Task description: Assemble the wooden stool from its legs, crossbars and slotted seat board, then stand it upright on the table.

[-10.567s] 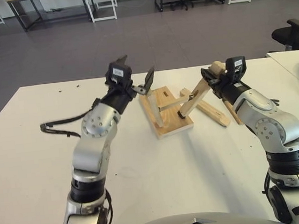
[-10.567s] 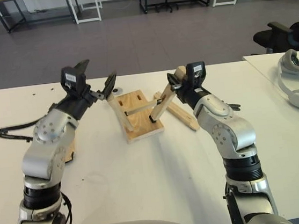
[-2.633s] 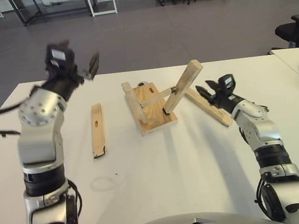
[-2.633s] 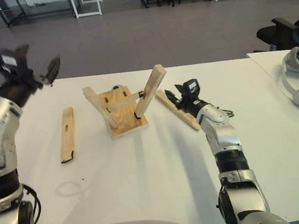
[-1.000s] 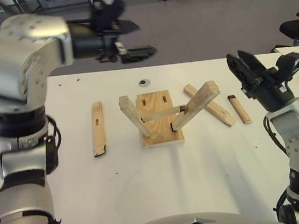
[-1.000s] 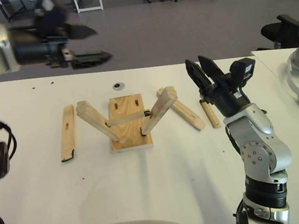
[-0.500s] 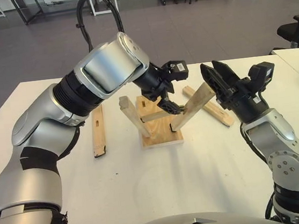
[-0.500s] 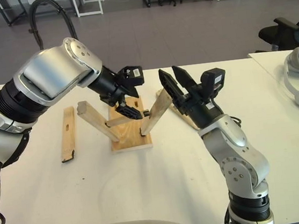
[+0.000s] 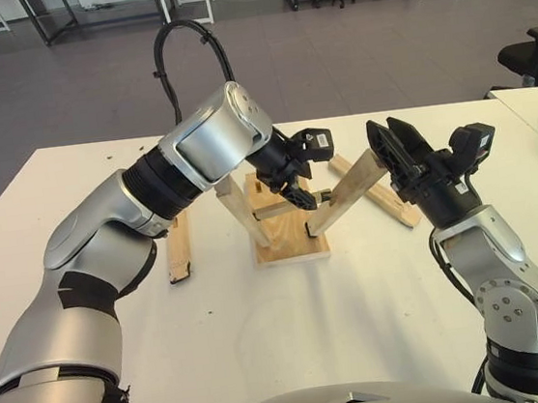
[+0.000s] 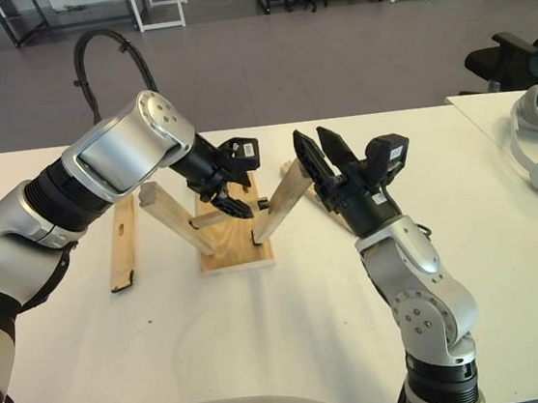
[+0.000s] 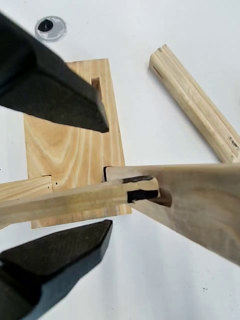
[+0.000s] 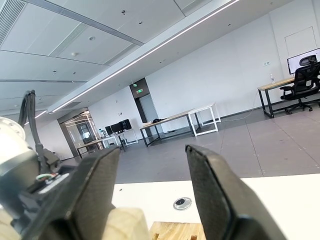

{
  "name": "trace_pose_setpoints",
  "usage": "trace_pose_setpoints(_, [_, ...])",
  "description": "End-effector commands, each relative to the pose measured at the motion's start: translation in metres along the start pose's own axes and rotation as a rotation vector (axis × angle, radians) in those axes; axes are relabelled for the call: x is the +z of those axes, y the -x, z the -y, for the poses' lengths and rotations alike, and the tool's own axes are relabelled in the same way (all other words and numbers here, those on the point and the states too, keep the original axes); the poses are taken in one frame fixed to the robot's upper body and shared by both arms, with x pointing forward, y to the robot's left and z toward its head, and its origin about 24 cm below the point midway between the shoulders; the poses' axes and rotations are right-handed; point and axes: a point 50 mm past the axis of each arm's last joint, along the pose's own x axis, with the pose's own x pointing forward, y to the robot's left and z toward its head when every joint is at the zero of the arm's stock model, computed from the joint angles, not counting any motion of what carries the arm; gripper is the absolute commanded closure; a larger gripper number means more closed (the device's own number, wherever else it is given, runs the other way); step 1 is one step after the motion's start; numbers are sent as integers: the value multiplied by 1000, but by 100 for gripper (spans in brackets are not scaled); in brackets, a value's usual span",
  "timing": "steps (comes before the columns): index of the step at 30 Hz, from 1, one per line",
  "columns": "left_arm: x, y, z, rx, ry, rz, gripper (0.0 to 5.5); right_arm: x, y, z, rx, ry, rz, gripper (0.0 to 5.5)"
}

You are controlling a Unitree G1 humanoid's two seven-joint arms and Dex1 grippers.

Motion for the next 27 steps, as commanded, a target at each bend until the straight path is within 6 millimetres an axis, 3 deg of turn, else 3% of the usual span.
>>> trace_pose_setpoints(1, [0, -5, 1, -4, -20, 12, 286, -3, 3, 0, -26, -6, -8, 303])
trace_pose_setpoints(7, [9, -3, 4, -14, -62, 29, 395, -4, 2, 0, -34, -11, -2, 303])
trace_pose_setpoints(14, [1, -8, 4, -14, -64, 11, 500, -4, 3, -1, -32, -2, -5, 303])
trace_pose_setpoints(22, [-4, -6, 17, -54, -95, 3, 510, -5, 3, -4, -27, 12, -15, 303])
trace_pose_setpoints(27, [-8, -5, 19, -48, -98, -5, 510, 10, 5, -9, 17, -4, 66, 303])
